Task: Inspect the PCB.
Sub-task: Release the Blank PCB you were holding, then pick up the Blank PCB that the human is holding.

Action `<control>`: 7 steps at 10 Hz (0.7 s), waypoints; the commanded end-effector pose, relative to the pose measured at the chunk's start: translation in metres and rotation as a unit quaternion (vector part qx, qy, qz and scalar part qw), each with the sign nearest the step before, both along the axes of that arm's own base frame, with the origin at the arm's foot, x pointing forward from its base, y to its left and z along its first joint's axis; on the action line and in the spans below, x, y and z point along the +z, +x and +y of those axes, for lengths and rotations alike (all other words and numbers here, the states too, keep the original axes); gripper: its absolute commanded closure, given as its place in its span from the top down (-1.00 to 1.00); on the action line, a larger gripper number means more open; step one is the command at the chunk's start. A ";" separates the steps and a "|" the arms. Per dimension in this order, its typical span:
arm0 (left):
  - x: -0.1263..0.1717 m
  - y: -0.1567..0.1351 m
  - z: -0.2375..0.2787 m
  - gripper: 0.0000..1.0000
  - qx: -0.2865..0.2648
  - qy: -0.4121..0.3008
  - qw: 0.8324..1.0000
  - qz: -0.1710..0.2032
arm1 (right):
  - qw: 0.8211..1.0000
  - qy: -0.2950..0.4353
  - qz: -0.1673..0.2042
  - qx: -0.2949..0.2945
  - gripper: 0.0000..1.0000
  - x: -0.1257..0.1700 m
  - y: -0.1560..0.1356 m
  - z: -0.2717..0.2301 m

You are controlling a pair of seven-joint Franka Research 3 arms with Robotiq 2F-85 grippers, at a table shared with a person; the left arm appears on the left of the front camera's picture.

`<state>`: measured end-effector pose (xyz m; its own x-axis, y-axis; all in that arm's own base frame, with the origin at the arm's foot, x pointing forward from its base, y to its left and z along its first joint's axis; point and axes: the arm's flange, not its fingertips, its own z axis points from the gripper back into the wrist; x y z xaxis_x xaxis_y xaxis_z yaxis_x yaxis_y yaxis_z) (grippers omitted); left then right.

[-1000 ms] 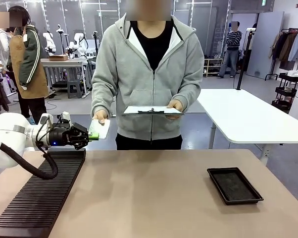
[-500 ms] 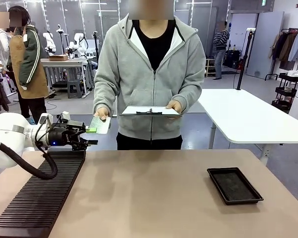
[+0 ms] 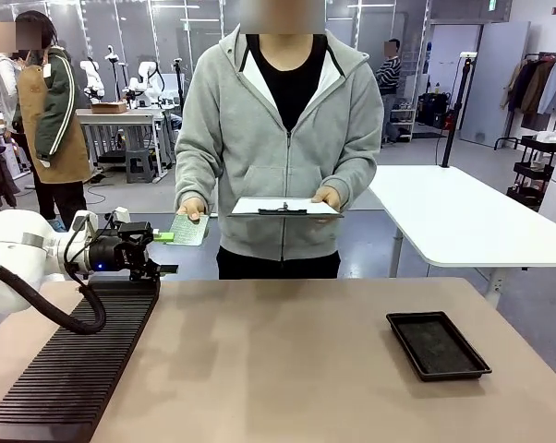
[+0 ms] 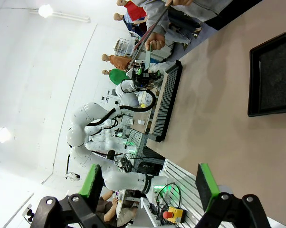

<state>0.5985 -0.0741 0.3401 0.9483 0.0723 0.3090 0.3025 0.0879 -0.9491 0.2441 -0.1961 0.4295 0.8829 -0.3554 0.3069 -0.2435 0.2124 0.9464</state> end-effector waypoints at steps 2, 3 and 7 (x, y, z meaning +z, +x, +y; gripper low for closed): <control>0.002 -0.002 0.007 1.00 -0.058 -0.009 0.998 0.000 | 1.000 0.002 -0.006 0.000 1.00 0.002 0.000 -0.001; 0.000 0.000 0.001 1.00 -0.001 -0.001 1.000 0.000 | 1.000 0.002 -0.006 0.000 1.00 0.002 0.000 -0.001; 0.000 0.000 0.001 1.00 -0.001 -0.001 1.000 0.000 | 1.000 0.002 -0.006 0.000 1.00 0.002 0.000 -0.001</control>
<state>0.5964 -0.0709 0.3405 0.9497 0.0513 0.3091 0.3045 0.0807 -0.9491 0.2441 -0.1961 0.4295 0.8829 -0.3553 0.3069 -0.2435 0.2124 0.9464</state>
